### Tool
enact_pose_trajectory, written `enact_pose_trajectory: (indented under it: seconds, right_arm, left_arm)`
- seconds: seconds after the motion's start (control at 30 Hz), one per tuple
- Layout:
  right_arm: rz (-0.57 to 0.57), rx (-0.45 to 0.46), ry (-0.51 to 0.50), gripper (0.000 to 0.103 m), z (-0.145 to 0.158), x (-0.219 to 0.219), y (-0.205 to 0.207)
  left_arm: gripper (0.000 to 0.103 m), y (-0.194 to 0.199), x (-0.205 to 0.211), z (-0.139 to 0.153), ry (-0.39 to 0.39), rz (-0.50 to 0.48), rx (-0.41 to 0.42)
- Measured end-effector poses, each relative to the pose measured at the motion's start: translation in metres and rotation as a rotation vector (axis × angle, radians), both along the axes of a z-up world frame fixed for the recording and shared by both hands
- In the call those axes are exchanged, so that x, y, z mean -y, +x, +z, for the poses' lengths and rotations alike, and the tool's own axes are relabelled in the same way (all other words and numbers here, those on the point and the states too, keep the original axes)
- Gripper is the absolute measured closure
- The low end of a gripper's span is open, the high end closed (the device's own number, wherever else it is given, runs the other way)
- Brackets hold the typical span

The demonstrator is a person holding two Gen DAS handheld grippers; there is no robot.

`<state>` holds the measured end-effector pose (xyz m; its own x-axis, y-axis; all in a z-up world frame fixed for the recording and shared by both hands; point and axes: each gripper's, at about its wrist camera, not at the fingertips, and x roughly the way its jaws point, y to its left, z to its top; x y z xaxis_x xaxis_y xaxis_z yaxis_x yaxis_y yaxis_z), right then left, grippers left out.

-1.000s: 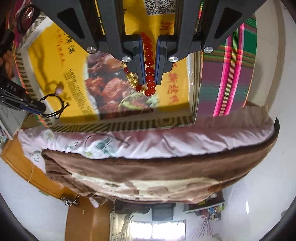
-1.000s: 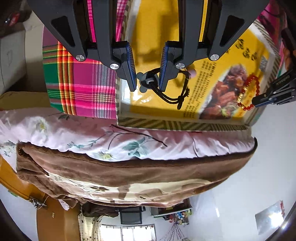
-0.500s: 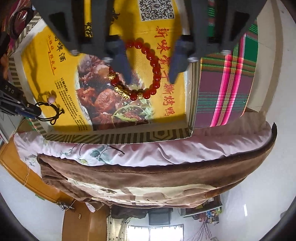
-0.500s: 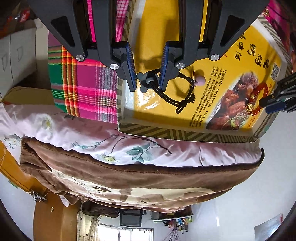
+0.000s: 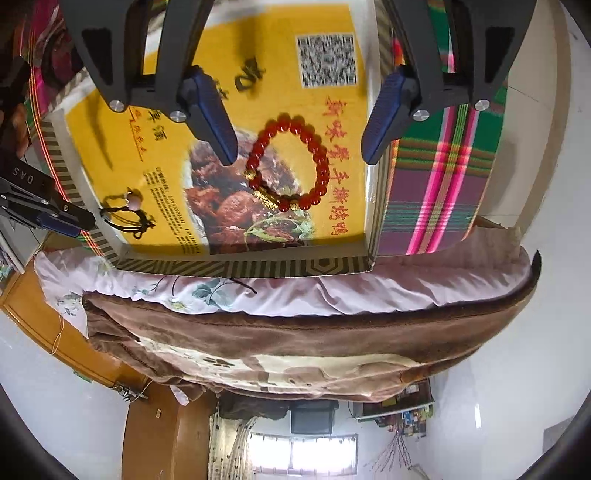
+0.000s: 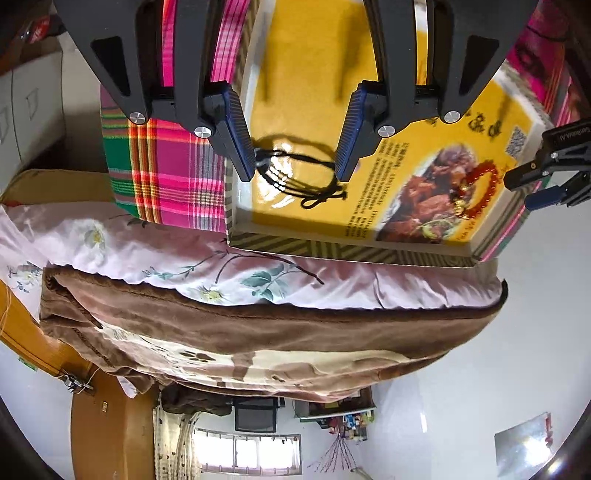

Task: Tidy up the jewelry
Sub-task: 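Withdraw both open tools from the box back toward the remaining jewelry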

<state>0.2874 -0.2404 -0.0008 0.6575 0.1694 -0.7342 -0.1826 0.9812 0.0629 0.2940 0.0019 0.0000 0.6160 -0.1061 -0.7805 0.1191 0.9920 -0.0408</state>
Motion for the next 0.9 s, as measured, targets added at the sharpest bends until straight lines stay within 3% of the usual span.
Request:
enact_pose_trajectory:
  seconds: [0.47,0.57,0.73,0.9]
  right_arm:
    - [-0.036,0.071,0.149,0.056,0.026,0.014,-0.075]
    - [-0.050,0.084,0.188,0.056,0.029,0.019,-0.097]
    - [-0.077,0.081,0.197,0.056,0.024,0.023,-0.133]
    - [-0.104,0.073,0.186,0.048,0.013,0.030,-0.163]
  left_arm:
    - [0.032,-0.081,-0.005,0.032,-0.030,0.010,0.067]
    - [0.025,-0.101,-0.006,0.038,-0.015,0.018,0.098]
    - [0.024,-0.132,-0.016,0.041,-0.076,0.004,0.111]
    - [0.020,-0.159,-0.030,0.036,-0.100,0.026,0.123]
